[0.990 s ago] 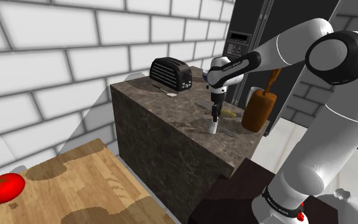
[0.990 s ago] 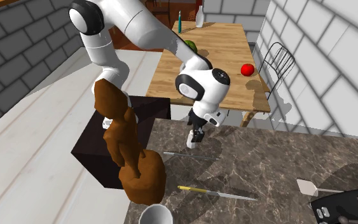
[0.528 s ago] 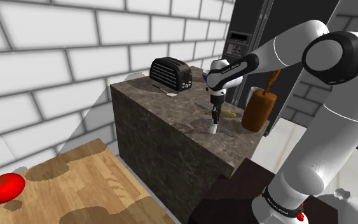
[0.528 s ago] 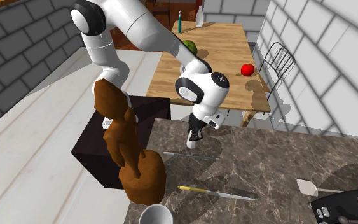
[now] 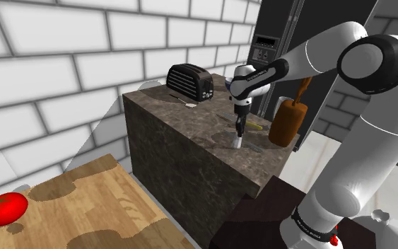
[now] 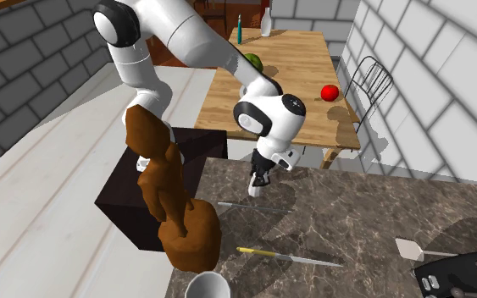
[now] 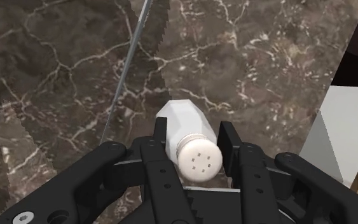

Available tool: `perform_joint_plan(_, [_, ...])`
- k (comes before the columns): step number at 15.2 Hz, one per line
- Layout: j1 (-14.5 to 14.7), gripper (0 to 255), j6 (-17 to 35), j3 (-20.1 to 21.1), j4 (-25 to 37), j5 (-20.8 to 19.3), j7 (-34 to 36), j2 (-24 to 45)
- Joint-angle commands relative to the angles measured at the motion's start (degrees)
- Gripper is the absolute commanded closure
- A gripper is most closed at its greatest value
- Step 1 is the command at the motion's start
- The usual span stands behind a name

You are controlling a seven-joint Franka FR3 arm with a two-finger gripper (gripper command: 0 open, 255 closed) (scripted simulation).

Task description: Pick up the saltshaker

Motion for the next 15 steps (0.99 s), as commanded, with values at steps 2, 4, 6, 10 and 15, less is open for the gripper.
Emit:
perform_joint_plan(2, [0.0, 255, -2.2, 0.0, 0.9, -0.3, 0.1, -1.2])
perform_joint_plan(4, [0.1, 255, -3.7, 0.1, 1.7, -0.4, 0.2, -2.1])
perform_joint_plan(6, [0.1, 255, -5.2, 0.1, 2.5, -0.6, 0.3, -2.8])
perform_joint_plan(10, [0.1, 255, -8.3, 0.2, 4.2, -0.8, 0.4, -4.2])
perform_joint_plan(15, [0.2, 255, -10.8, 0.3, 5.7, -1.0, 0.4, -5.2])
